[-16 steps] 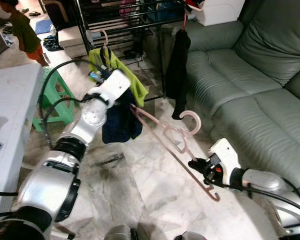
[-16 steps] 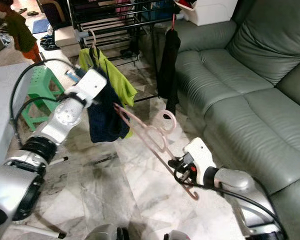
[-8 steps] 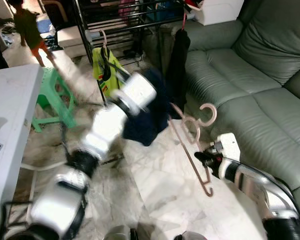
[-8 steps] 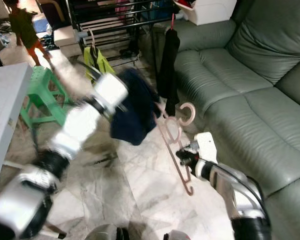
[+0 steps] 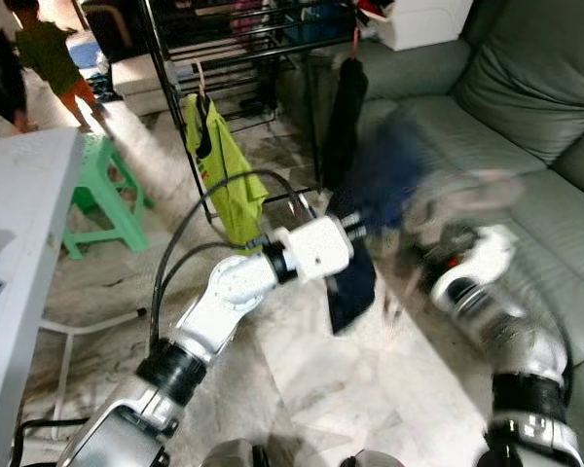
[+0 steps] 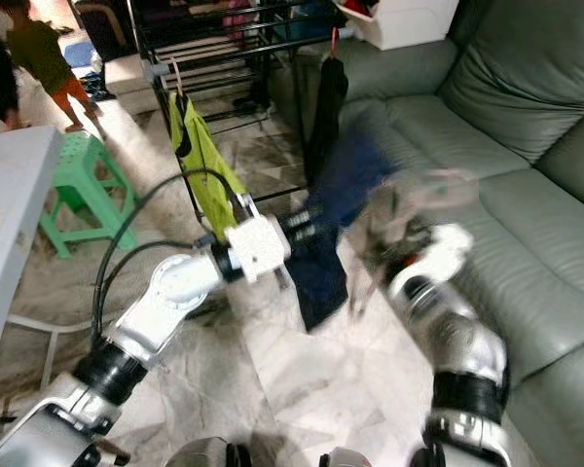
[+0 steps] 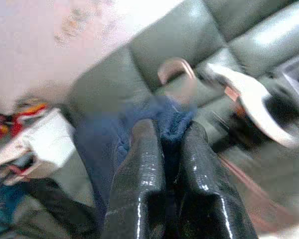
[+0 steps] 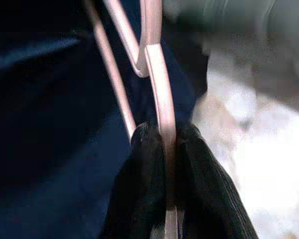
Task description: Hang hanger
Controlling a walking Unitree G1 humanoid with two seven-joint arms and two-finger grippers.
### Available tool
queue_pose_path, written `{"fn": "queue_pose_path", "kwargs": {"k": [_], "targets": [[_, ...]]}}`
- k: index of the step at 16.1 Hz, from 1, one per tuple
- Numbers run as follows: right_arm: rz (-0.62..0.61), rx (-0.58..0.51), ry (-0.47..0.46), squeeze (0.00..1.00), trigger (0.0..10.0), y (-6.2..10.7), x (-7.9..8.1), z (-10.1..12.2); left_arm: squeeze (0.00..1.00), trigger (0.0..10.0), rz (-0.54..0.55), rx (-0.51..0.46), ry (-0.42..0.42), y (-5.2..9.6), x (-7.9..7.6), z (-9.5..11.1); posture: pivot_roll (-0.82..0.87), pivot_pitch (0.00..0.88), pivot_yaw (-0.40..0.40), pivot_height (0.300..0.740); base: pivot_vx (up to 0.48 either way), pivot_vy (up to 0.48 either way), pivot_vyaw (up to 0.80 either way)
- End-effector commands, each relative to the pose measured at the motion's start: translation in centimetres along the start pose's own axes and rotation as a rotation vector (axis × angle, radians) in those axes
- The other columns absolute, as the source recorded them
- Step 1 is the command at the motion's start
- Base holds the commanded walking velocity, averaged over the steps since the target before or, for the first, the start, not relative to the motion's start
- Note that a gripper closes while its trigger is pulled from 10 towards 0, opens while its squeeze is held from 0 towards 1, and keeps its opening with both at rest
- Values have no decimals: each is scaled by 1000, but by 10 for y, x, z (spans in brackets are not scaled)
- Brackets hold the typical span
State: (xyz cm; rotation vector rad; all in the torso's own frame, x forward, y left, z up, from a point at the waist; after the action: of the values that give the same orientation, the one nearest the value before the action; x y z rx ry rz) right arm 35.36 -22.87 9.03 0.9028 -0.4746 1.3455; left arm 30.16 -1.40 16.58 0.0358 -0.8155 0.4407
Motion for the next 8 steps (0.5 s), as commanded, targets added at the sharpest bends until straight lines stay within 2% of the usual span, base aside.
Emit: {"fn": "queue_pose_path", "kwargs": {"k": [1, 2, 3, 4, 5, 6, 7, 8], "targets": [[-29, -100, -73, 0, 10000, 1, -1, 20, 0, 10000, -34, -74, -24, -2, -1, 18, -57, 0, 38, 740, 0, 0, 0], [108, -266, -253, 0, 10000, 4, 32, 53, 0, 10000, -84, -25, -22, 4, -11, 7, -55, 0, 40, 740, 0, 0, 0], [220, -283, -311, 0, 10000, 6, 58, 61, 0, 10000, -119, 1, -26, 7, -18, 2, -55, 0, 41, 740, 0, 0, 0], [307, -272, -331, 0, 10000, 8, 77, 62, 0, 10000, -136, 16, -25, 9, -22, -1, -58, 0, 43, 740, 0, 0, 0], [455, -241, -342, 0, 10000, 15, 109, 60, 0, 10000, -146, 27, -18, 10, -25, -4, -58, 0, 43, 740, 0, 0, 0], [510, -225, -340, 0, 10000, 19, 121, 58, 0, 10000, -142, 26, -14, 10, -26, -4, -58, 0, 43, 740, 0, 0, 0], [668, -157, -292, 0, 10000, 32, 155, 45, 0, 10000, -142, 29, -6, 10, -27, -4, -58, 0, 43, 740, 0, 0, 0], [760, -111, -238, 0, 10000, 43, 173, 34, 0, 10000, -146, 33, -4, 10, -28, -4, -58, 0, 43, 740, 0, 0, 0]]}}
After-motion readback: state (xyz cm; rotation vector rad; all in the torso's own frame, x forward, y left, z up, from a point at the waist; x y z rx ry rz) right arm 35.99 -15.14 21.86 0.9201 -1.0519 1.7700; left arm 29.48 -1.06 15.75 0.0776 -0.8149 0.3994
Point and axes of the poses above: a point about 5 cm out from each wrist's last joint towards the gripper, its own y axis pointing back from the gripper into the wrist, its own z axis along the axis of the wrist's last joint, x = y × z, the point moved 4 cm from there along -y, pointing out of the wrist towards the gripper, and after that the axes turned 10 degrees about -y, right-handed, at the moved point
